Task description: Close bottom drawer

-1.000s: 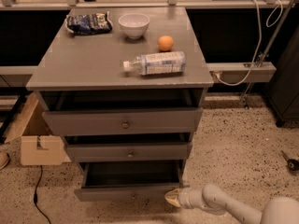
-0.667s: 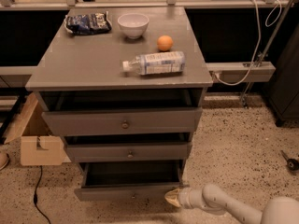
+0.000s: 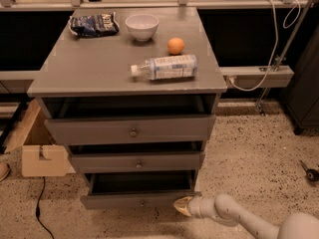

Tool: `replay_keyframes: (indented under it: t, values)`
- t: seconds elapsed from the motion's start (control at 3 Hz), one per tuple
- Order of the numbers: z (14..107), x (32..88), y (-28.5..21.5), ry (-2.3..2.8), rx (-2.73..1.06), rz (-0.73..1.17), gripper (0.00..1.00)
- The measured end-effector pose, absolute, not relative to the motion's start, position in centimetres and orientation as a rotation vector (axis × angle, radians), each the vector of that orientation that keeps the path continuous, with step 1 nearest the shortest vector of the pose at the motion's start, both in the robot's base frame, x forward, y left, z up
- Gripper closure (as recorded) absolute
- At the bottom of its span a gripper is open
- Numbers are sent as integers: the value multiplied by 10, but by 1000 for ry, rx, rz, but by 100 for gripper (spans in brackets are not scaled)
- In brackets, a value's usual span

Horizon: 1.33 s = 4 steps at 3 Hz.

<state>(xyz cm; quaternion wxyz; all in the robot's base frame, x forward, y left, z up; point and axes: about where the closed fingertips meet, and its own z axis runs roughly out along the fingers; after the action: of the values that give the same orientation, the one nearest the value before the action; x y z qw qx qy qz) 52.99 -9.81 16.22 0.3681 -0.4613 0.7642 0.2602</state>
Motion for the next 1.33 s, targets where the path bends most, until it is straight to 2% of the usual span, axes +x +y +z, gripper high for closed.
replay_keyframes:
  t: [0.33, 1.33]
  values:
    - [170, 557, -88, 1862, -1222, 646, 100]
    - [179, 587, -75, 1741, -1274, 631, 100]
